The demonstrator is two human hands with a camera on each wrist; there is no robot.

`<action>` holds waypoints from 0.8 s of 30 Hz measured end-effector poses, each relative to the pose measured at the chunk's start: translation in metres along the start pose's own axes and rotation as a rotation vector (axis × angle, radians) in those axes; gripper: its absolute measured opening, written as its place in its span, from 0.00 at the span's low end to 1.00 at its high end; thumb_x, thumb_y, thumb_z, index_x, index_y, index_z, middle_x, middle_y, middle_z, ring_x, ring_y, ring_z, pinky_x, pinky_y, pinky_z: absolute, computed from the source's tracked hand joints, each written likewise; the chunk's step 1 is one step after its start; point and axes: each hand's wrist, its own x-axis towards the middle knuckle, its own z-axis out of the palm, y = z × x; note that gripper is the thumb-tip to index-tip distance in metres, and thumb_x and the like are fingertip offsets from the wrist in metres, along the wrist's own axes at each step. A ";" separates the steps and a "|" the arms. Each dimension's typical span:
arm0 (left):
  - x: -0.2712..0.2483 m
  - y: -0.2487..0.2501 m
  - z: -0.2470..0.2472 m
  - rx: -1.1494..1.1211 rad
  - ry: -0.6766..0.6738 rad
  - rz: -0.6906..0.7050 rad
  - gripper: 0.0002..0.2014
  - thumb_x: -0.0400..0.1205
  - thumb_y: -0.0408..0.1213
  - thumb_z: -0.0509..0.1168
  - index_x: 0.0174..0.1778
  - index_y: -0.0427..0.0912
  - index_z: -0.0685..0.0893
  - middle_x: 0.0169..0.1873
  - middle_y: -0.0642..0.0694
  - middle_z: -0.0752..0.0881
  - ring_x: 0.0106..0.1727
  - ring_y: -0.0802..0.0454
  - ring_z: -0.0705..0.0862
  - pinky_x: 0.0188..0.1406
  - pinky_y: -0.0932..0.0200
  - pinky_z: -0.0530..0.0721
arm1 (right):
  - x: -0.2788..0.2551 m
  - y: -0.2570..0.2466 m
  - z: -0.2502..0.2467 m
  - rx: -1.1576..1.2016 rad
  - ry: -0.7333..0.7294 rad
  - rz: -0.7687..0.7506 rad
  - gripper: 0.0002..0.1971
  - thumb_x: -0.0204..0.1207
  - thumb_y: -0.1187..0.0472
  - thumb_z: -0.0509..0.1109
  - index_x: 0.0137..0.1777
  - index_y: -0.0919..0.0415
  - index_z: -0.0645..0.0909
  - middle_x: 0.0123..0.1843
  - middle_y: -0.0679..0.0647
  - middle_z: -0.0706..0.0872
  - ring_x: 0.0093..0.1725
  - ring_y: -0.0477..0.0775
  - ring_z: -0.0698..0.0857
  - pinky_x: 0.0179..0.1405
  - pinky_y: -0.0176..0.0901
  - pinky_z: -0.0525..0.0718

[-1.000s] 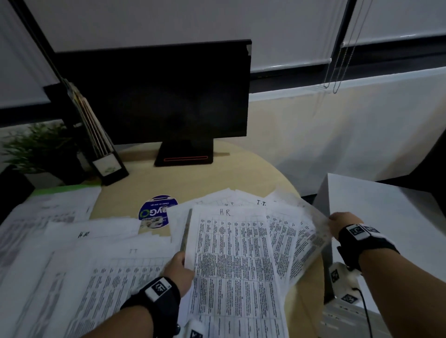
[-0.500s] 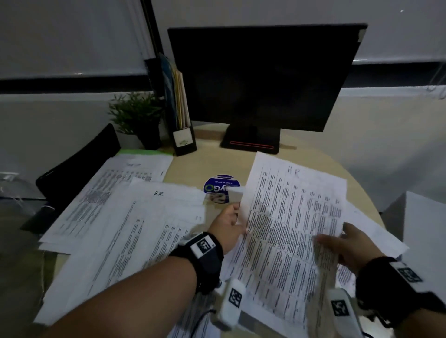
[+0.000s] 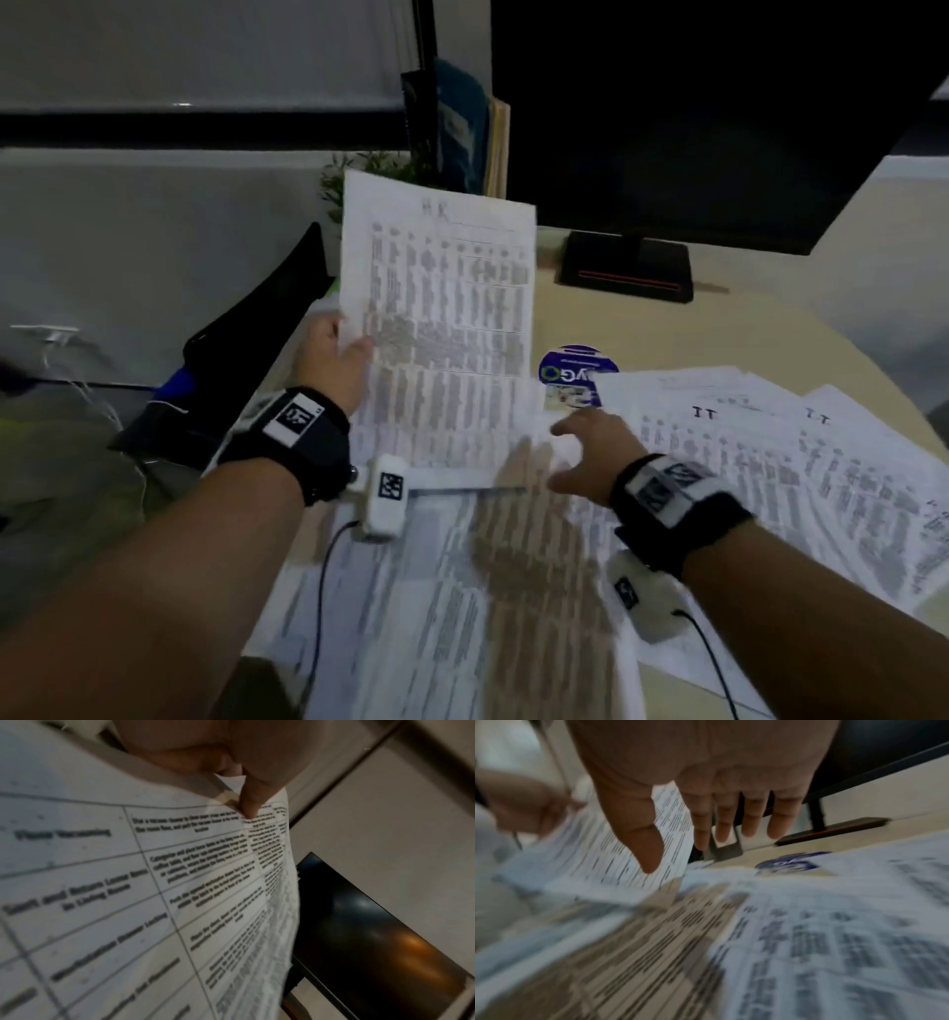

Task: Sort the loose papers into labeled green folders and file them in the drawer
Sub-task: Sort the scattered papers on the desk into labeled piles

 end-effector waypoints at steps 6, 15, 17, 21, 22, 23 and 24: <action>0.023 0.001 -0.057 0.191 0.088 0.280 0.14 0.85 0.33 0.60 0.66 0.37 0.76 0.54 0.43 0.80 0.54 0.48 0.78 0.50 0.65 0.70 | 0.057 -0.072 0.047 -0.390 -0.106 -0.078 0.54 0.66 0.47 0.78 0.83 0.52 0.45 0.85 0.50 0.39 0.83 0.64 0.39 0.78 0.68 0.48; 0.034 -0.025 -0.081 0.152 0.177 0.263 0.16 0.86 0.30 0.54 0.70 0.38 0.72 0.60 0.37 0.82 0.58 0.42 0.82 0.57 0.53 0.80 | 0.095 -0.077 0.037 -0.434 -0.194 0.026 0.50 0.62 0.48 0.81 0.78 0.58 0.54 0.73 0.58 0.66 0.73 0.63 0.67 0.69 0.64 0.72; 0.038 -0.029 -0.089 0.129 0.223 0.235 0.15 0.86 0.30 0.54 0.70 0.37 0.71 0.61 0.37 0.82 0.59 0.42 0.82 0.60 0.49 0.81 | 0.095 -0.076 0.033 -0.456 -0.242 0.024 0.60 0.49 0.40 0.85 0.77 0.57 0.56 0.71 0.56 0.68 0.72 0.62 0.68 0.69 0.61 0.73; 0.044 -0.034 -0.098 0.091 0.282 0.237 0.15 0.86 0.28 0.54 0.69 0.34 0.70 0.61 0.36 0.80 0.58 0.47 0.80 0.56 0.60 0.76 | 0.089 -0.075 0.031 -0.541 -0.217 -0.018 0.66 0.41 0.32 0.83 0.78 0.55 0.56 0.69 0.53 0.66 0.70 0.60 0.67 0.68 0.59 0.74; 0.045 -0.033 -0.099 0.087 0.286 0.242 0.15 0.86 0.28 0.54 0.69 0.34 0.70 0.61 0.37 0.80 0.57 0.50 0.78 0.55 0.61 0.76 | 0.088 -0.075 0.032 -0.537 -0.204 -0.028 0.65 0.42 0.32 0.83 0.78 0.55 0.56 0.69 0.53 0.65 0.69 0.59 0.68 0.67 0.58 0.74; 0.046 -0.033 -0.100 0.085 0.288 0.246 0.15 0.86 0.28 0.55 0.69 0.34 0.70 0.61 0.38 0.80 0.56 0.53 0.77 0.55 0.63 0.75 | 0.087 -0.075 0.032 -0.525 -0.197 -0.030 0.64 0.43 0.33 0.84 0.78 0.55 0.56 0.69 0.53 0.66 0.68 0.59 0.70 0.65 0.57 0.75; 0.046 -0.032 -0.099 0.084 0.286 0.245 0.15 0.86 0.28 0.55 0.69 0.34 0.70 0.61 0.39 0.80 0.55 0.55 0.76 0.54 0.65 0.75 | 0.087 -0.076 0.031 -0.506 -0.194 -0.018 0.61 0.46 0.34 0.84 0.76 0.55 0.57 0.68 0.52 0.68 0.67 0.58 0.73 0.63 0.55 0.77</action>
